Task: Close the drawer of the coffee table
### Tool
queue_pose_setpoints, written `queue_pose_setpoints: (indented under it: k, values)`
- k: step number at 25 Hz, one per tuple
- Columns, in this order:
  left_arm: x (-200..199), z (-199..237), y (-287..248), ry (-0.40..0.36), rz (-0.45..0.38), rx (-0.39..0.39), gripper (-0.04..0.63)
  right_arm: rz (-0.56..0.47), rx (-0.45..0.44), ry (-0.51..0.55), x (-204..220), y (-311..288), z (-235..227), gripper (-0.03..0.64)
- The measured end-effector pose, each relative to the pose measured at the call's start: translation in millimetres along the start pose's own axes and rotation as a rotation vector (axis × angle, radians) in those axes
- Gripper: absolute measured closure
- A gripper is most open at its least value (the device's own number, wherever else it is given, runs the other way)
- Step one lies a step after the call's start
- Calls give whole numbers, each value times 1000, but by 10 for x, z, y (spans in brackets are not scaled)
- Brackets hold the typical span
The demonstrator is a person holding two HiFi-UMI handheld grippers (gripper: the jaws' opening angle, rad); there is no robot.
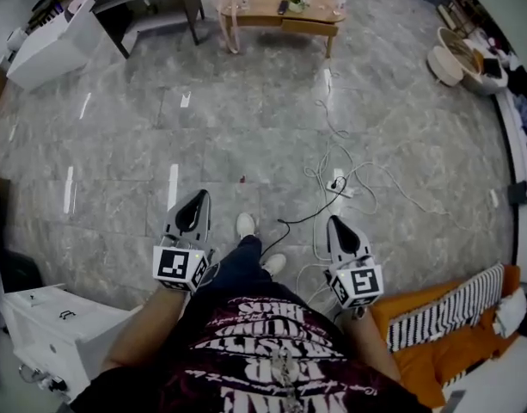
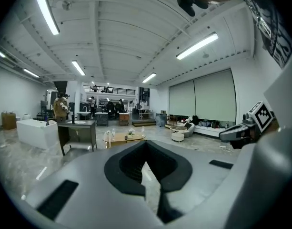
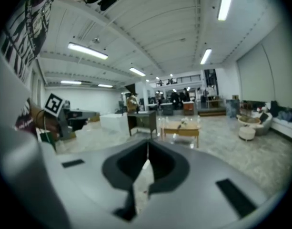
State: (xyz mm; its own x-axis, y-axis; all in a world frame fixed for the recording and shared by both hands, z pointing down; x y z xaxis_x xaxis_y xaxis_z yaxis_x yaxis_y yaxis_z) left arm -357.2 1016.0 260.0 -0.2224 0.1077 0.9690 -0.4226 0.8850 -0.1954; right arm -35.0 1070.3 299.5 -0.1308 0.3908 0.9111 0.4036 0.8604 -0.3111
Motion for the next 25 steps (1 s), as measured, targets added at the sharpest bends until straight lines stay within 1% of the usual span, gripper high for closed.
queue_pose_setpoints:
  k: [4,7,10,12,15,20,25]
  values:
    - [1,85,-163,-26,-5,5,572,-29,-27,46,-164,-230,2,581]
    - [-56,192,-379,-45,-9,-20,572,-43,-50,77,-317,-437,-1,581]
    - [-115,316,-645,-68,-8,-43,572,-46,-53,91,-462,-637,-37,581]
    - [-142,410,-842,-62,-13,-45,572,-47,-50,99,-580,-779,-60,581]
    - [-179,528,-1123,-37,-23,-27,572,-43,-47,113,-757,-981,-83,581]
    - [-351,665,-1622,2,-70,14,572,-45,-27,132,-1066,-1309,-180,581]
    - [-506,924,-2074,2,-118,60,572,-70,12,129,-1318,-1631,-178,581]
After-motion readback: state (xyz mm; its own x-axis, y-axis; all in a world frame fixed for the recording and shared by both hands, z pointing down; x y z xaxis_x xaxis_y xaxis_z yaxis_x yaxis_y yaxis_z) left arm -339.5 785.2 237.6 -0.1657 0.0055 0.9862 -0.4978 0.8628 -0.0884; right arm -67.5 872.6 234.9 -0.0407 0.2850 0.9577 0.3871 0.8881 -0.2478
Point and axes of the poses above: the fingertips, and each gripper's own axes: y backward along the fingers, z to its left, x out of its underside, the point moved 6 cm from there along y, backward along the fingers, and after that the axes turned 10 degrees about -y, right-handed, at the moved point
